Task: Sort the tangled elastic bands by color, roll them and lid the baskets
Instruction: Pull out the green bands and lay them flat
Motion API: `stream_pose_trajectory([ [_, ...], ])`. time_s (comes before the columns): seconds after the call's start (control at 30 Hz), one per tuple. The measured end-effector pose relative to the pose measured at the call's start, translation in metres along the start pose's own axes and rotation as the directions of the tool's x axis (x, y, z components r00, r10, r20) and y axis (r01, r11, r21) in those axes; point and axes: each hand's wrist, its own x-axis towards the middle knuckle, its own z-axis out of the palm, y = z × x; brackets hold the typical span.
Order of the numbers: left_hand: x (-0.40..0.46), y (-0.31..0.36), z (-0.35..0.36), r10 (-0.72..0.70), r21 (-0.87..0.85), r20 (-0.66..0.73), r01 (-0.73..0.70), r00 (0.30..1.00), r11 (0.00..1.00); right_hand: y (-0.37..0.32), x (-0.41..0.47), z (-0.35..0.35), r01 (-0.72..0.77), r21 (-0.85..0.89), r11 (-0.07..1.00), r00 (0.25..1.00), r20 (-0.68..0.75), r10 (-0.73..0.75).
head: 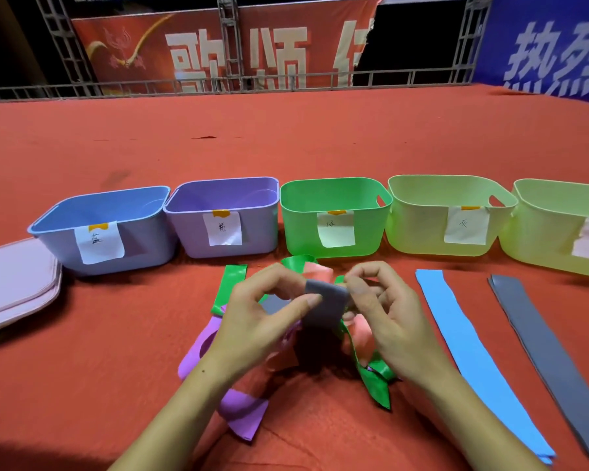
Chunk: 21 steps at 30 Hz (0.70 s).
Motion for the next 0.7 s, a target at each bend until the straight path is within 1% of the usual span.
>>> stream_pose_trajectory([
  [0.03,0.001,0.002,0.0,-0.011,-0.044,-0.022,0.01,1.0,0.999,0.002,0.0,0.001,-0.016,-0.019,1.0,1.0,0.004,0.016],
  [0.1,0.004,0.008,-0.002,-0.055,-0.16,-0.074,0.042,0.996,0.986,0.012,-0.001,0.001,-0.063,-0.103,0.993,0.995,0.066,0.07],
  [0.17,0.01,0.016,-0.005,-0.07,-0.233,-0.136,0.036,0.988,0.972,0.025,-0.001,0.002,-0.071,-0.254,0.965,0.984,0.139,0.109],
  [0.2,0.014,0.021,-0.007,-0.064,-0.246,-0.164,0.022,0.984,0.969,0.032,-0.001,0.002,-0.043,-0.348,0.936,0.979,0.17,0.109],
  [0.27,0.021,0.028,-0.008,-0.062,-0.277,-0.201,0.003,0.978,0.961,0.045,0.0,0.001,0.041,-0.549,0.835,0.974,0.208,0.088],
  [0.33,0.026,0.034,-0.011,-0.054,-0.299,-0.24,-0.021,0.969,0.954,0.052,0.001,-0.001,0.085,-0.66,0.746,0.974,0.214,0.078],
  [0.4,0.03,0.036,-0.012,-0.056,-0.307,-0.28,-0.035,0.958,0.951,0.057,0.002,-0.003,0.081,-0.685,0.724,0.97,0.221,0.101],
  [0.5,0.035,0.043,-0.012,-0.089,-0.385,-0.319,-0.043,0.944,0.922,0.06,0.001,-0.002,0.06,-0.667,0.742,0.965,0.229,0.128],
  [0.6,0.04,0.051,-0.013,-0.134,-0.5,-0.311,-0.042,0.941,0.865,0.061,-0.001,0.003,0.073,-0.677,0.732,0.959,0.249,0.134],
  [0.7,0.044,0.056,-0.012,-0.177,-0.541,-0.306,-0.018,0.935,0.841,0.059,-0.003,0.01,0.075,-0.653,0.754,0.956,0.263,0.133],
])
